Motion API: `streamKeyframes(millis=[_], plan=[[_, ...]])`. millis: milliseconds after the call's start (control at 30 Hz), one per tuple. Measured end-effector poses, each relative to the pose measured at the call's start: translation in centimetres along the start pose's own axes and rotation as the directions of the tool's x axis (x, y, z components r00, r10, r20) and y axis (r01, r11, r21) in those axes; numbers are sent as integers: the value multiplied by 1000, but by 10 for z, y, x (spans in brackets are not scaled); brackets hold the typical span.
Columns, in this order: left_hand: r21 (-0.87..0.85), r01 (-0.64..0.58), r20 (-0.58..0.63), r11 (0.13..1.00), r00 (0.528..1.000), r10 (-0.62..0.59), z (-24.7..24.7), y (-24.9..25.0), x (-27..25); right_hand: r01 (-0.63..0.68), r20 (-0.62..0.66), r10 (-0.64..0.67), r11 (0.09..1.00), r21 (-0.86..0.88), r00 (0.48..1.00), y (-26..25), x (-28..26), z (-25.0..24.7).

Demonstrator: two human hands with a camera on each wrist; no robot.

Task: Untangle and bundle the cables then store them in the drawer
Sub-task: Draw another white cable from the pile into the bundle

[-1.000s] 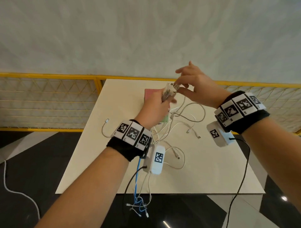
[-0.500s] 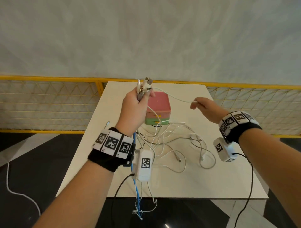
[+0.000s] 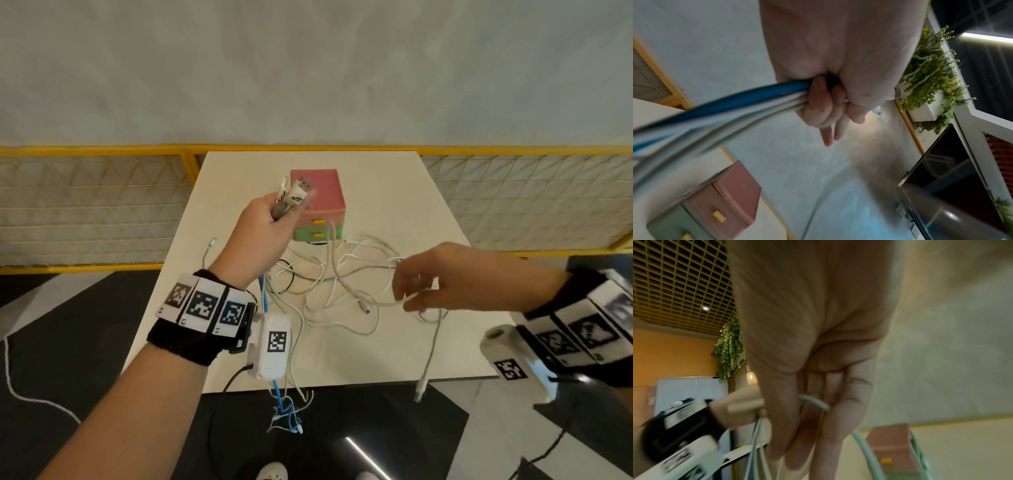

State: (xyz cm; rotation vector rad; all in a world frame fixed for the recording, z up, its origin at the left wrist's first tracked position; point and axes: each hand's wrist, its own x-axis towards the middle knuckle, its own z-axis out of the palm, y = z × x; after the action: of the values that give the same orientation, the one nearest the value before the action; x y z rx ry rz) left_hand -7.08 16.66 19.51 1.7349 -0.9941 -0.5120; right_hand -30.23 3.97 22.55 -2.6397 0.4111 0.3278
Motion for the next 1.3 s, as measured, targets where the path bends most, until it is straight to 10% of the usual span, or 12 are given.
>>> streamKeyframes(millis=[167, 400, 600, 967, 1300], plan=[[-112, -40, 118, 993, 992, 53, -1, 17, -23, -27, 283, 56, 994, -107, 957, -8, -17, 40], [-176, -193, 394, 965, 885, 249, 8, 51, -58, 59, -242, -40, 996, 72, 969, -31, -11, 43], [-104, -256, 496, 961, 824, 273, 20, 71, -69, 302, -377, -133, 848, 436, 917, -77, -4, 47], [-116, -175, 402, 978, 892, 208, 14, 85, -89, 372, -300, -222, 608, 701, 928, -87, -6, 61], [-234, -193, 290, 953, 922, 258, 10, 78, -69, 119, -95, -77, 772, 624, 993, -70, -1, 80]])
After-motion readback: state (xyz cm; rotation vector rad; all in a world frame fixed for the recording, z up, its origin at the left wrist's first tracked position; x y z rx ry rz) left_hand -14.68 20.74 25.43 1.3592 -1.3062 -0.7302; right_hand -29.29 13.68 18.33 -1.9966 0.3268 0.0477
